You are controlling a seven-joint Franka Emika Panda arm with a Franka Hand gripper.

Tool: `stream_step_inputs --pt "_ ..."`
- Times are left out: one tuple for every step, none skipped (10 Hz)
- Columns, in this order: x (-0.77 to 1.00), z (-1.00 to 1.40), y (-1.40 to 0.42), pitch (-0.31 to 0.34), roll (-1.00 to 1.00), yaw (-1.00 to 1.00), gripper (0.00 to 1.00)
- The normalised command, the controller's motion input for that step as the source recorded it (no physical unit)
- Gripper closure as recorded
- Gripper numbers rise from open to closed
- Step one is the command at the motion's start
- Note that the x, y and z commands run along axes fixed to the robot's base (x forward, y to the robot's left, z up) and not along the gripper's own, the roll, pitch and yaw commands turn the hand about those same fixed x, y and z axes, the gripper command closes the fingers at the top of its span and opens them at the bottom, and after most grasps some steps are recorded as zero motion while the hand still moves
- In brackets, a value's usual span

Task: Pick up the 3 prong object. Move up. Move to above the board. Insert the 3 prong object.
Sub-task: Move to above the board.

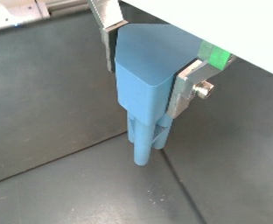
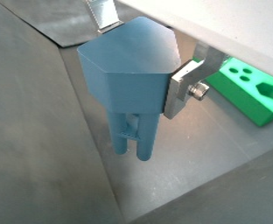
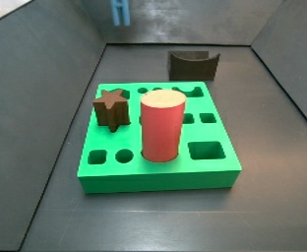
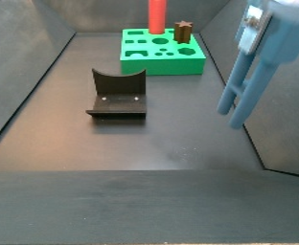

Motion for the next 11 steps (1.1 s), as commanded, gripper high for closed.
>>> stream_step_inputs --pt "0.08 1.0 0.27 0.032 -0.14 -0.04 1.0" --pt "0.07 1.0 0.25 0.042 -0.12 -0.04 1.0" --pt "0.07 1.0 0.24 0.052 -0.1 -0.04 1.0" --pt "0.06 1.0 0.22 0.057 -0.09 -0.04 1.0" --pt "0.04 1.0 0.2 0.061 -0.06 -0.04 1.0" --pt "0.02 0.83 0.13 0.061 -0.05 -0.04 1.0" --pt "0.0 0.68 0.08 0.06 -0.04 -0.04 1.0" --pt "-0.01 0.57 0.06 0.057 -0.03 -0.04 1.0" --pt "-0.01 0.37 0.04 0.058 -0.01 -0.04 1.0" --pt "0.0 0.17 0.02 0.069 0.0 -0.03 1.0" --pt "0.21 0.0 -1.0 0.303 0.24 -1.0 1.0"
